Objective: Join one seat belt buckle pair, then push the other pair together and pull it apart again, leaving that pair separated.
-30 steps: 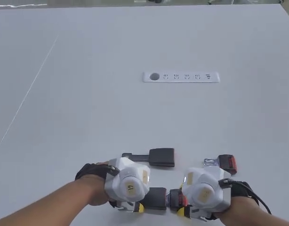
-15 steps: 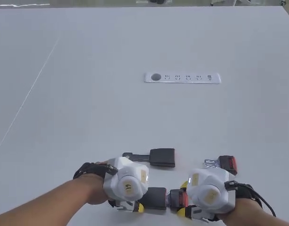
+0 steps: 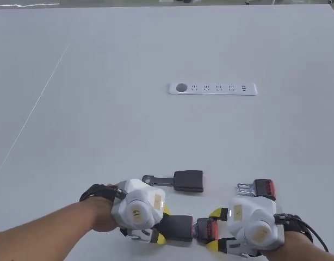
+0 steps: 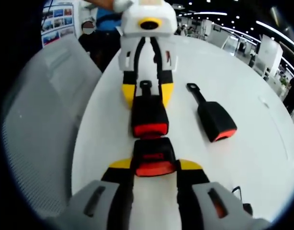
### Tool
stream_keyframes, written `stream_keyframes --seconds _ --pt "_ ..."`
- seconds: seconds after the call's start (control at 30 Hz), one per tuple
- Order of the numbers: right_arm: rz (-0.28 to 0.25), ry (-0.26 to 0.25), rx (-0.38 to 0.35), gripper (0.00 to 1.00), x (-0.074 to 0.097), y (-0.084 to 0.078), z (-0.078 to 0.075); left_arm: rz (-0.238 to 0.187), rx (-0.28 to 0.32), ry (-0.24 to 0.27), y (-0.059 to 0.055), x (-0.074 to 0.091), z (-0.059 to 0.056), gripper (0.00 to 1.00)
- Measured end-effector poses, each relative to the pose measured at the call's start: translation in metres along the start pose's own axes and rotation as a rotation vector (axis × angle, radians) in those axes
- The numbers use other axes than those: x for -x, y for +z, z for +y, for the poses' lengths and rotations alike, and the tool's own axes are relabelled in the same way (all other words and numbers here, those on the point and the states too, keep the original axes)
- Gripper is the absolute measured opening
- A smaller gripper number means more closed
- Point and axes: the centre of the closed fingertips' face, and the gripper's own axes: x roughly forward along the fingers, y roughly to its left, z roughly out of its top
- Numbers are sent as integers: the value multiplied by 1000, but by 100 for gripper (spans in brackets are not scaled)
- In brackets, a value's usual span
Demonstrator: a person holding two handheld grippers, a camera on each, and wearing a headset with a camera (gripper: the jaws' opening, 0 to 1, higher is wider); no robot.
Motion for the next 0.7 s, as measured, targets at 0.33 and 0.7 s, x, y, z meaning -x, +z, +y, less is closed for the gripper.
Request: stream_keyframes --seconds 0.33,0.7 --pt "-37 -19 -17 34 0 0 -1 -31 8 9 0 0 2 31" --pt "-66 -29 -19 33 1 1 -1 -49 12 6 -2 0 3 31"
